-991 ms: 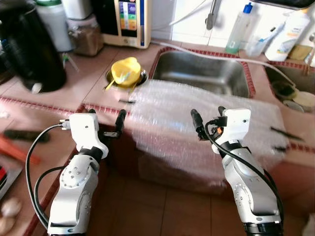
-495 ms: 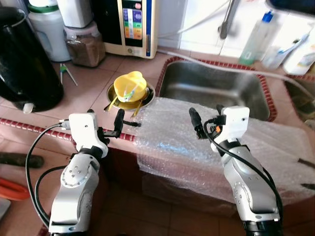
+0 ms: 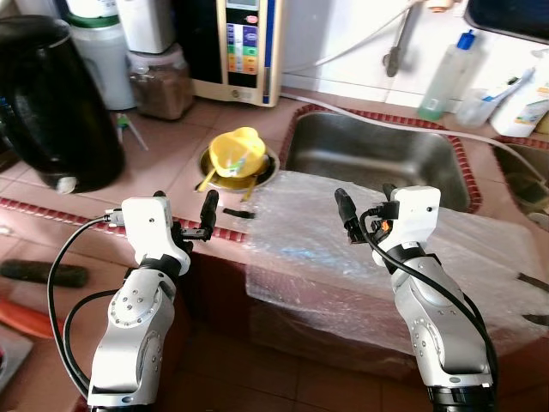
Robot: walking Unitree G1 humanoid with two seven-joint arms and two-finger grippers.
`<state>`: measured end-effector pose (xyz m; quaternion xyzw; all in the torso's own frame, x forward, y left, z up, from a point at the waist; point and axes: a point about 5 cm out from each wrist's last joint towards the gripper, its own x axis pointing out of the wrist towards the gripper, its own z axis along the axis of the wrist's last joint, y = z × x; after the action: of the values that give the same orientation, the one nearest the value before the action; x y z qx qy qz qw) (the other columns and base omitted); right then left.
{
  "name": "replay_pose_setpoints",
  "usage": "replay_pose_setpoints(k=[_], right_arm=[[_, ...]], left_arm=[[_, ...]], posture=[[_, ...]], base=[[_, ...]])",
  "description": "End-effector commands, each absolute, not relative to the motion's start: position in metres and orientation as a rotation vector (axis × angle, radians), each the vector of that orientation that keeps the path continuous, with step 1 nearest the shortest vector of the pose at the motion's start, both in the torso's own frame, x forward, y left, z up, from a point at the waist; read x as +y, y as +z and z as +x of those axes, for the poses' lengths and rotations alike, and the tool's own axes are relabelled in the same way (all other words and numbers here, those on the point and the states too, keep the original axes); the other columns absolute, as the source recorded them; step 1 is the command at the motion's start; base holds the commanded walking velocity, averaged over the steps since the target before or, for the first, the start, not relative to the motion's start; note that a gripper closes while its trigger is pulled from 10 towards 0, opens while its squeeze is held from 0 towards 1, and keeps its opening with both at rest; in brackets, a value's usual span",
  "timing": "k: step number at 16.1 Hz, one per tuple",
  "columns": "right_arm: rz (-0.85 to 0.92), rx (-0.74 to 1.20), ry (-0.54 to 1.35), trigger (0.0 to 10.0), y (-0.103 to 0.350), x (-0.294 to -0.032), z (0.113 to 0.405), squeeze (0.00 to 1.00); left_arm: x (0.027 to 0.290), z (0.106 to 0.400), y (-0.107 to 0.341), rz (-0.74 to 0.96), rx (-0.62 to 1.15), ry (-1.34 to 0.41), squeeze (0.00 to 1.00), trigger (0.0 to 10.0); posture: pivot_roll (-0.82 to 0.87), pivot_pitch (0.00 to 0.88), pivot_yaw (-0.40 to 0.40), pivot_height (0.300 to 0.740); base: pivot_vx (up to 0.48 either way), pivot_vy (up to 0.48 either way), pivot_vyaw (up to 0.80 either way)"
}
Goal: Kitchen organization
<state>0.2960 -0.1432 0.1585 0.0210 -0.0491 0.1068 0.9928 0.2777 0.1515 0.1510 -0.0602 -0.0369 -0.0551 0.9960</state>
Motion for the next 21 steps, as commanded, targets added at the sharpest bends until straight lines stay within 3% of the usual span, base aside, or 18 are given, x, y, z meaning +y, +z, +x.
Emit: replay_pose_setpoints(k=[1,11,21], right_arm=[[0.038,-0.098,0.203,10.0,0.1585,-0.1470,0.2955,0.00],[0.042,-0.098,0.201,10.0,0.1580,-0.1463,0.2952,0.00],[0.079,-0.131,0.252,10.0,0.1638,-0.1391,0.2941,0.00]], left_arm=[[0.1486,0.2771,0.1504,-0.119,-0.065,-0.117,0.00,10.0],[0.1492,0.2770,0.1493,-0.112,-0.062,-0.115,0.00,10.0],[0.1568,0.2793,0.1576,-0.059,-0.121,-0.040,0.00,10.0]], posture=[[-0.02,0.097,-0.042,0.740],[-0.02,0.098,-0.038,0.740],[-0.01,0.093,-0.037,0.740]], base=[[0.000,-0.311,0.00],[0.000,-0.331,0.00],[0.000,0.000,0.00]])
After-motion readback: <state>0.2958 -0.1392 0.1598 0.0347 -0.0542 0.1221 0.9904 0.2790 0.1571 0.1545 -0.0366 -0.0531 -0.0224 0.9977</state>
